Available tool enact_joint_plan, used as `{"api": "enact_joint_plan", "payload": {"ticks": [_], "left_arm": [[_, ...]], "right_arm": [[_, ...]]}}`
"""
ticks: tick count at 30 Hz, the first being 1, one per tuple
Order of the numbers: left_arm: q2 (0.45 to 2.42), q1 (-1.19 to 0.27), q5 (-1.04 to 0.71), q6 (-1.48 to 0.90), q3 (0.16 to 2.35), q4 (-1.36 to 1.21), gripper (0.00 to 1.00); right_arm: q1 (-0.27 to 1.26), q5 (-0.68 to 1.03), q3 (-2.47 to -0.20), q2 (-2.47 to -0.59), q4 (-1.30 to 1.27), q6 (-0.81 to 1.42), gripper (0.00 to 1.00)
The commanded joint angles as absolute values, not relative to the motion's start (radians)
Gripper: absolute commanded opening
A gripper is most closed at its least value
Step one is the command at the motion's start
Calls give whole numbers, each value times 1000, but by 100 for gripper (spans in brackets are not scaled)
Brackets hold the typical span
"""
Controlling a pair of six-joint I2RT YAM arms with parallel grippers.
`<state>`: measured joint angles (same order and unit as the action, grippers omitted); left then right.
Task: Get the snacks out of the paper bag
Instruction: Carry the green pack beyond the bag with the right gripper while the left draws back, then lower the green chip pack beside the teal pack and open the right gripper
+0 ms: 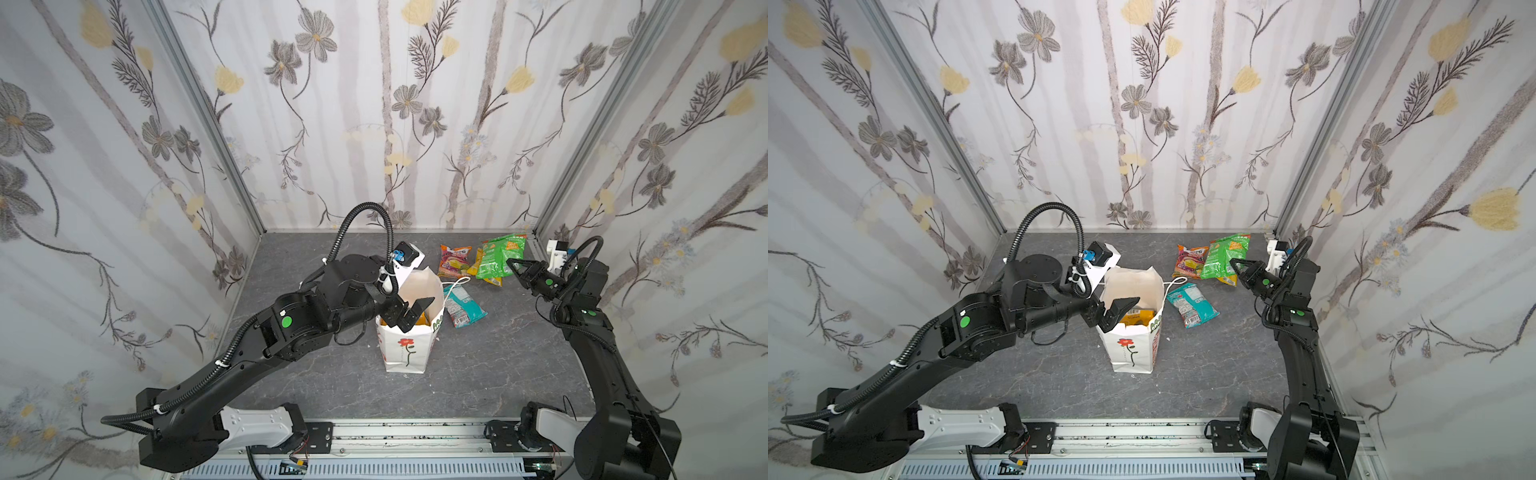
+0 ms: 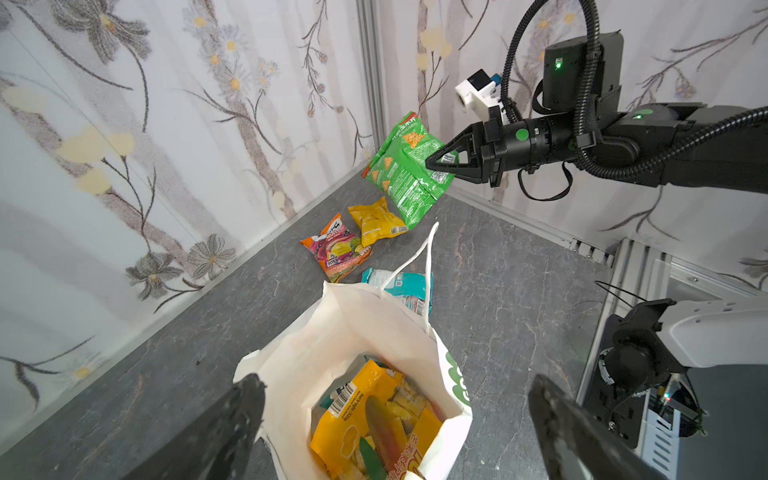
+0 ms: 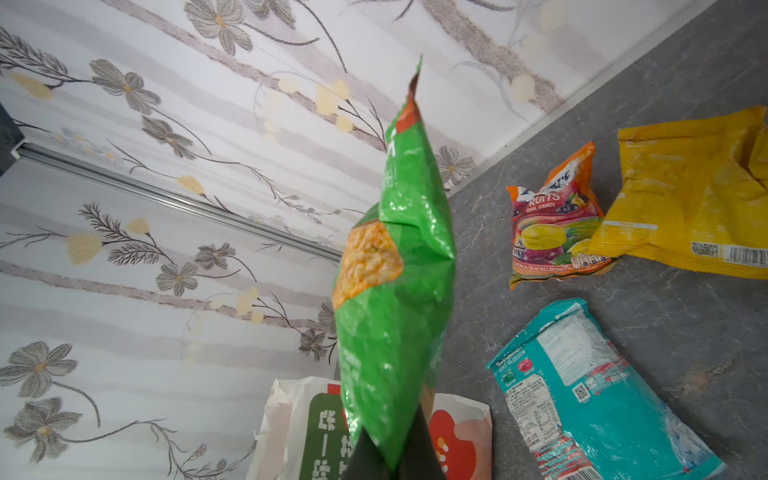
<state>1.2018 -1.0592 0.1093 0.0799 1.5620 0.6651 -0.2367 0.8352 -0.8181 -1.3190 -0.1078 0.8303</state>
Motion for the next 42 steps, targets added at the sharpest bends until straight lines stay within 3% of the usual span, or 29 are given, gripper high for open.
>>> {"api": "enact_joint_plan", "payload": {"ticks": [1, 23, 33, 42], "left_arm": [[1218, -1063, 189, 107, 1563, 706, 100], [1237, -1084, 291, 107, 1562, 707, 100], [1256, -1098, 327, 108, 1569, 696, 100], [1256, -1106, 321, 107, 1576, 683, 100]], "right_arm": [[-248, 877, -793, -1389, -179, 794, 0], [-273, 855, -741, -1829, -203, 661, 2], [-271, 700, -804, -1873, -35, 535, 30], [-232, 458, -825, -1818, 100, 459, 69]]}}
